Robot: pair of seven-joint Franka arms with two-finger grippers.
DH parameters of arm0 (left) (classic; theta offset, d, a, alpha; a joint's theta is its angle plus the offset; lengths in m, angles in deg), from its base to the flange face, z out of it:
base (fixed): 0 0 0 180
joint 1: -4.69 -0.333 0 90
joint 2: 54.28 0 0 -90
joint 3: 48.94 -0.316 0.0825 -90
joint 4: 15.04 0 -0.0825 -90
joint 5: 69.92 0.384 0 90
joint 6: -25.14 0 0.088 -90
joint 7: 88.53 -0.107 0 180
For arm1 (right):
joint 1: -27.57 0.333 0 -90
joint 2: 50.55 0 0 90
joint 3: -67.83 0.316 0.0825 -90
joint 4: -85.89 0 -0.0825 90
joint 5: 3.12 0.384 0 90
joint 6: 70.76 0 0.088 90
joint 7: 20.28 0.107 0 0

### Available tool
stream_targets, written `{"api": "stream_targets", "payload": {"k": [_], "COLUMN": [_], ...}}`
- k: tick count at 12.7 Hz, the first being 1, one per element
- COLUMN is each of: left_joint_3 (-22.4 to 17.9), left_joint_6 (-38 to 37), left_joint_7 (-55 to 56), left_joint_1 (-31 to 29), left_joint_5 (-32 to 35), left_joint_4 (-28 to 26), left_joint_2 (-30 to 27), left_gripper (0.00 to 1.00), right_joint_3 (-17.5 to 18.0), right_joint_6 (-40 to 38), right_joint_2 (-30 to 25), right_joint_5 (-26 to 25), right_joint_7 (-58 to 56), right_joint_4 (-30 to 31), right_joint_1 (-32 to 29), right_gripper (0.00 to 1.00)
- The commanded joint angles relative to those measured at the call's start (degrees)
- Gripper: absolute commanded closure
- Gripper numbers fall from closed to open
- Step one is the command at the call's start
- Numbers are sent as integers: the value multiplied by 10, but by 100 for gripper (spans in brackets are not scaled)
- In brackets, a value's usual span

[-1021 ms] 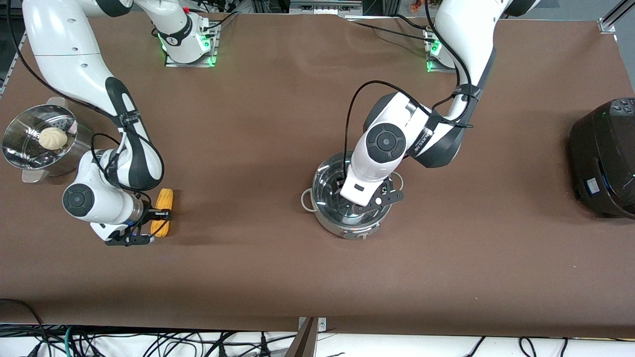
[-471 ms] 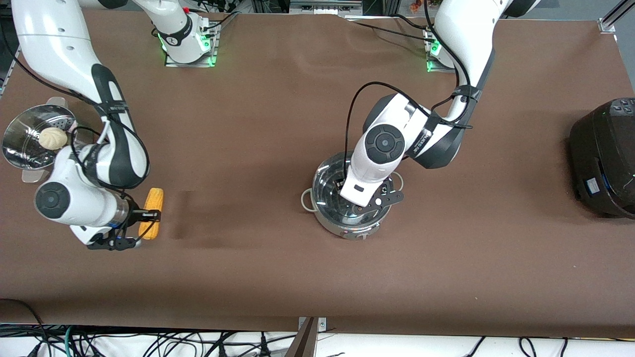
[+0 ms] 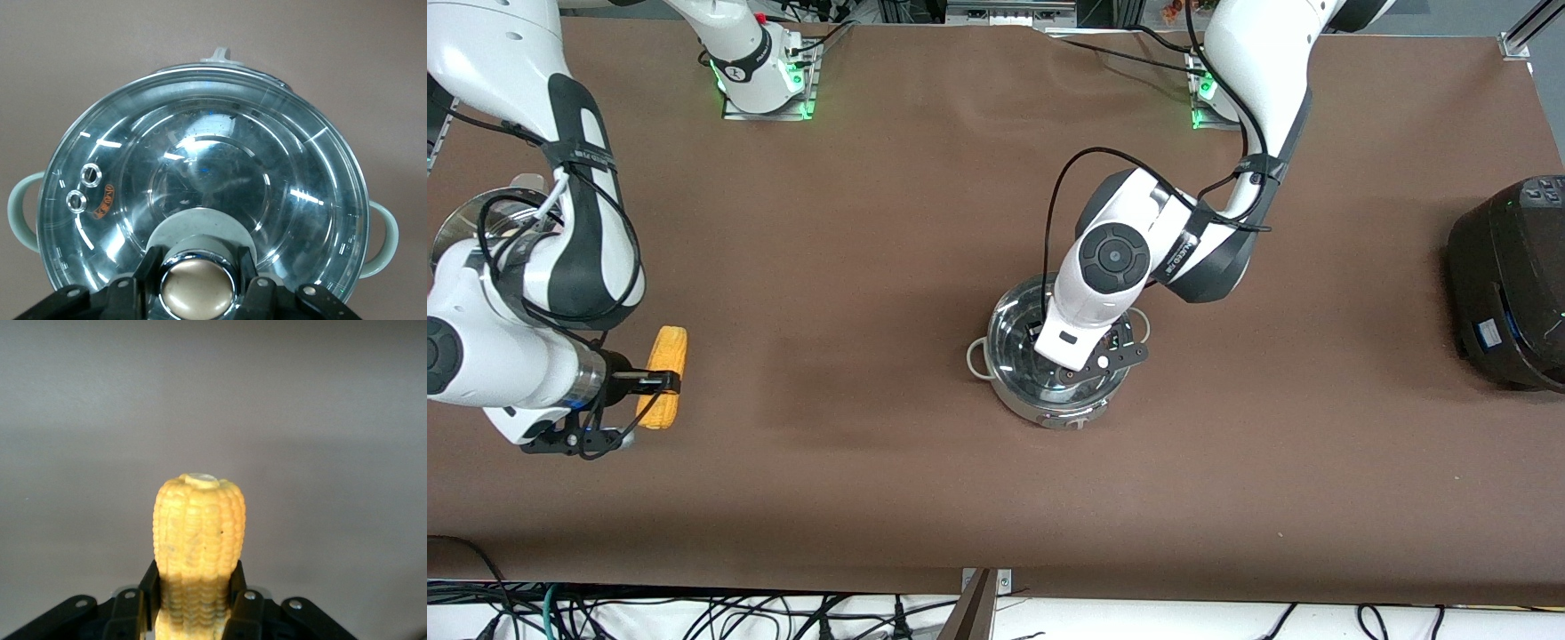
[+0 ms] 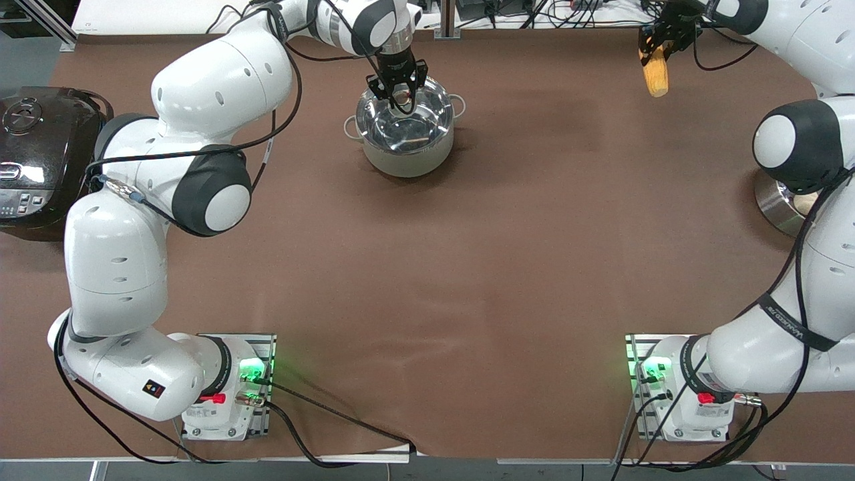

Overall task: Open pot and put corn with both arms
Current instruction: 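Lift the corn with the right gripper while the left gripper grasps the knob, then carry the corn toward the pot while the left gripper lifts the lid away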

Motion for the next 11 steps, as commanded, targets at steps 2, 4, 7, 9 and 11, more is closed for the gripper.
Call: {"api": "stream_targets", "payload": {"k": [2, 4, 7, 9, 11], "left_joint_3": [-2, 0, 3, 3, 1], "left_joint_6": [-21, -49, -101, -141, -165], "left_joint_7": [3, 2, 1, -19, -71], "left_joint_1": [-1, -5, -18, -32, -58], "left_joint_5": [8, 5, 1, -12, -12], "left_joint_4": [22, 29, 57, 81, 81], "left_joint_2": [-1, -9, -21, -22, -39], "left_gripper": [100, 100, 100, 100, 100], "right_joint_3": [-1, 3, 6, 23, 61], "right_joint_6": [-36, -41, -42, -54, -54], "right_joint_2": [5, 5, 4, -16, -20], "right_joint_5": [-3, -3, 1, 2, 2], "right_joint_7": [-7, -7, -7, 0, 27], "right_joint_4": [-33, -33, -40, -41, -41], "right_joint_1": [-2, -2, -1, 5, 10], "right_gripper": [76, 76, 75, 75, 75]}}
